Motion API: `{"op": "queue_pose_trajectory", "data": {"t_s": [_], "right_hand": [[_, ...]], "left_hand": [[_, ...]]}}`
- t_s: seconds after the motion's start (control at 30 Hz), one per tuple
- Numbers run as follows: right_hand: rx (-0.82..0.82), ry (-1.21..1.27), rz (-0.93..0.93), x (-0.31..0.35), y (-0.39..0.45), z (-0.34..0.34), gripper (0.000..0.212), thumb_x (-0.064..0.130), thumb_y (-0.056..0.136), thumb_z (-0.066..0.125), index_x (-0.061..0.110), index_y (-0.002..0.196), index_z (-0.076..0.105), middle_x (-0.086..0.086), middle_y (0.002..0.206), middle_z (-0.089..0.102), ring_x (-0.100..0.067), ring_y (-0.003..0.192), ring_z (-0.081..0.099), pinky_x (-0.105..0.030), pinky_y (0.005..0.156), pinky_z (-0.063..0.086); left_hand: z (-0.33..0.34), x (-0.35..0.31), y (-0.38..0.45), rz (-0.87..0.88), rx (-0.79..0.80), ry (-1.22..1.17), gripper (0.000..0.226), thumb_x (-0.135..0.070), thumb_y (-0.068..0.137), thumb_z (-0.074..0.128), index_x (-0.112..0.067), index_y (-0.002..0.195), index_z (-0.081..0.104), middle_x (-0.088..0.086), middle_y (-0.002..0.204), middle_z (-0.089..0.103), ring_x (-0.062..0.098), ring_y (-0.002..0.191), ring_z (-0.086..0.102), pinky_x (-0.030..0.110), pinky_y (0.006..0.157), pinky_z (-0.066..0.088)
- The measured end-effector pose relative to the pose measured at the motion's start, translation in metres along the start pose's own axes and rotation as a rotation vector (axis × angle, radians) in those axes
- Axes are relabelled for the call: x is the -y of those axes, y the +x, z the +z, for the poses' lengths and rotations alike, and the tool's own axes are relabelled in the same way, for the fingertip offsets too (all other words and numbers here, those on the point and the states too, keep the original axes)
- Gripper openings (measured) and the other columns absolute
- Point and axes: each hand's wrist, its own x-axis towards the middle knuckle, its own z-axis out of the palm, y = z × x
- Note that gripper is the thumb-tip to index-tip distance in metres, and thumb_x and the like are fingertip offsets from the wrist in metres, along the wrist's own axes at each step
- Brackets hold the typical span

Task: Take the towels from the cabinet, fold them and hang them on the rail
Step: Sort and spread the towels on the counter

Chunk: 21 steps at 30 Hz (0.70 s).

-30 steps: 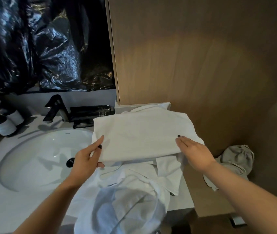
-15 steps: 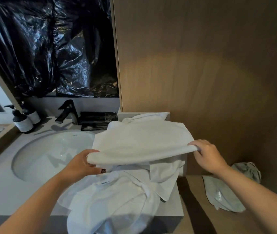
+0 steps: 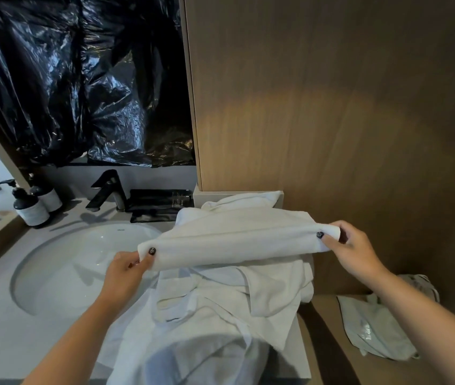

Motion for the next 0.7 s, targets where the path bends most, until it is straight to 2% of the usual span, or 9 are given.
{"op": "queue_pose_trajectory", "data": {"t_s": [0.07,0.13,0.23,0.33,0.43,0.5,0.57,0.7], "right_hand": [[-0.048,0.093,0.036,0.003,0.0,0.005,0.006,0.011,0.094,0.062,0.015,0.098,0.061,-0.004,0.092,0.063,-0.016,0.085,0.061,-0.024,0.067,0.044],[-0.093,0.179,0.074,0.007,0.003,0.01,0.006,0.012,0.095,0.061,0.016,0.099,0.059,-0.003,0.094,0.063,-0.013,0.087,0.062,-0.021,0.068,0.045],[-0.177,0.233,0.059,0.012,0.011,0.021,0.005,0.014,0.097,0.058,0.016,0.101,0.058,-0.003,0.094,0.063,-0.001,0.077,0.062,-0.014,0.062,0.048],[-0.26,0.189,0.01,0.012,0.017,0.034,0.009,0.019,0.099,0.055,0.014,0.107,0.055,0.002,0.095,0.061,0.006,0.077,0.06,-0.012,0.062,0.05],[-0.3,0.057,-0.008,0.013,0.022,0.046,0.014,0.023,0.099,0.053,0.015,0.11,0.048,0.009,0.096,0.058,-0.002,0.084,0.061,-0.014,0.059,0.052],[-0.316,-0.015,-0.015,0.015,0.027,0.05,0.013,0.02,0.1,0.051,0.011,0.107,0.045,0.008,0.09,0.057,-0.006,0.078,0.059,-0.012,0.053,0.048],[-0.336,-0.058,-0.011,0.017,0.031,0.052,0.011,0.018,0.1,0.05,0.01,0.105,0.045,0.007,0.083,0.055,-0.004,0.07,0.055,-0.01,0.048,0.044],[-0.356,-0.131,0.047,0.012,0.038,0.06,0.013,0.026,0.1,0.05,0.015,0.106,0.045,0.007,0.084,0.057,-0.005,0.071,0.057,-0.014,0.045,0.045]], "left_hand": [[0.006,-0.004,0.006,-0.003,-0.028,-0.141,0.03,-0.037,0.095,0.061,-0.009,0.088,0.067,0.001,0.095,0.056,0.02,0.079,0.055,0.033,0.072,0.043],[0.015,-0.007,0.01,0.014,-0.047,-0.257,0.019,-0.024,0.1,0.055,-0.009,0.1,0.067,0.002,0.093,0.06,0.016,0.077,0.054,0.029,0.069,0.043],[0.028,-0.012,0.018,0.055,-0.109,-0.339,0.016,-0.018,0.103,0.049,-0.014,0.108,0.064,-0.004,0.092,0.064,0.011,0.081,0.057,0.027,0.071,0.045],[0.039,-0.011,0.026,0.061,-0.191,-0.37,0.018,-0.016,0.105,0.044,-0.015,0.102,0.061,-0.003,0.089,0.063,0.009,0.079,0.057,0.026,0.07,0.046],[0.045,0.001,0.037,0.066,-0.279,-0.267,0.025,-0.022,0.106,0.043,-0.012,0.091,0.061,0.001,0.082,0.059,0.015,0.075,0.052,0.029,0.066,0.043],[0.047,0.008,0.043,0.065,-0.323,-0.191,0.029,-0.025,0.105,0.044,-0.007,0.086,0.057,0.002,0.076,0.055,0.016,0.07,0.047,0.031,0.061,0.039],[0.049,0.009,0.047,0.053,-0.326,-0.184,0.032,-0.024,0.105,0.045,-0.004,0.082,0.053,0.003,0.07,0.05,0.016,0.064,0.043,0.032,0.057,0.035],[0.055,0.012,0.057,-0.014,-0.309,-0.175,0.03,-0.022,0.104,0.045,-0.001,0.085,0.052,0.005,0.069,0.051,0.013,0.063,0.044,0.028,0.056,0.034]]}}
